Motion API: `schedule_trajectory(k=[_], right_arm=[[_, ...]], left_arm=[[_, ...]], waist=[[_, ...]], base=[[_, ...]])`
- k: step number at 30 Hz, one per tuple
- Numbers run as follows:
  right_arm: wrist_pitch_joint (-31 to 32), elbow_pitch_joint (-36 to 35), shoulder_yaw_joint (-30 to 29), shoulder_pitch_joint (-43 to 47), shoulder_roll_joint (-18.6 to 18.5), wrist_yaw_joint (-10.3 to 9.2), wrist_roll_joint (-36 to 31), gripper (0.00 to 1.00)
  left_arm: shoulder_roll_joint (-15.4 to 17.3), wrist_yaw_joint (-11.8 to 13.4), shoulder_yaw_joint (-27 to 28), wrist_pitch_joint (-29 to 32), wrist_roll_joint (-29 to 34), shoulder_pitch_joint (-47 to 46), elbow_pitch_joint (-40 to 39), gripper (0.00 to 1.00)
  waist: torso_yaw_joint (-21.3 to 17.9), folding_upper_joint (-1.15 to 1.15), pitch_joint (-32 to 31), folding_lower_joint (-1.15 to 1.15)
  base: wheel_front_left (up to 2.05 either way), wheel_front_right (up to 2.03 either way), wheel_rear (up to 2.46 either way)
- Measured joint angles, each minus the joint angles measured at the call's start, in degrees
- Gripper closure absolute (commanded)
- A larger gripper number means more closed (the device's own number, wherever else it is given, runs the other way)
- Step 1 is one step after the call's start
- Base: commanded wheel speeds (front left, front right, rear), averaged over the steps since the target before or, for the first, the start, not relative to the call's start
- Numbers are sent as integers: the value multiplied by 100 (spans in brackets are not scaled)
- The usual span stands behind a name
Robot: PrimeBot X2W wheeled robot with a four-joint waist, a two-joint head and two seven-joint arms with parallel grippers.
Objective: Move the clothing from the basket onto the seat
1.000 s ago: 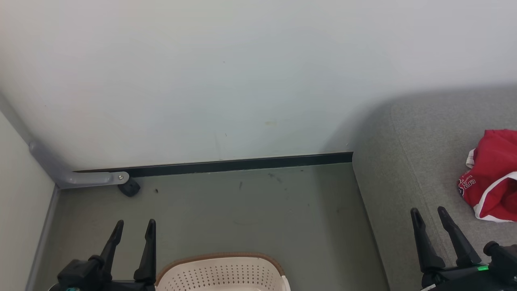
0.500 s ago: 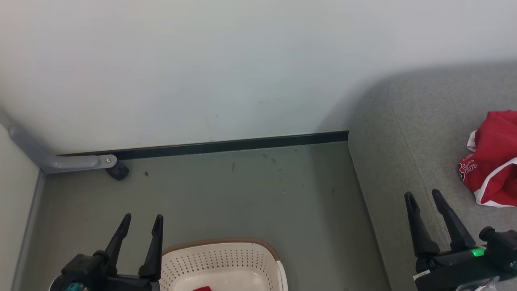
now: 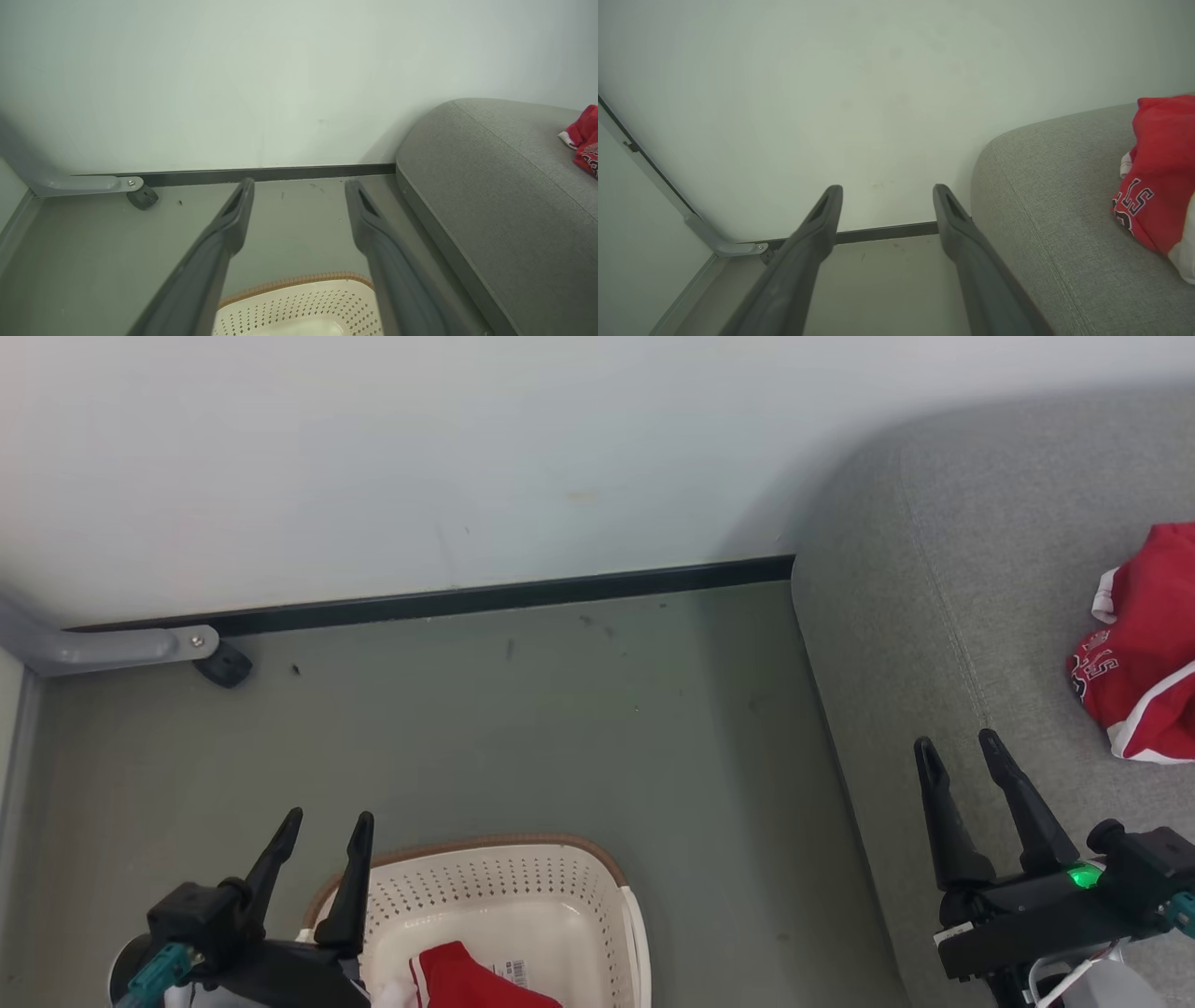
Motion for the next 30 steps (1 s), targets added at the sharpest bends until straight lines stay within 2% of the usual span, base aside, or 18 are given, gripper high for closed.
schedule_trajectory(k=[7, 30], right_arm=[[0, 8, -5, -85, 105, 1, -55, 0], [-1, -405, 158, -823, 325, 101, -461, 0]], left_arm=[[73, -168, -103, 73, 27, -298, 483, 0], [211, -375, -300, 625, 45, -1376, 2304, 0]], waist=[[-114, 0, 382, 0], [-597, 0, 1834, 0]], base=[[0, 0, 0], [0, 0, 0]])
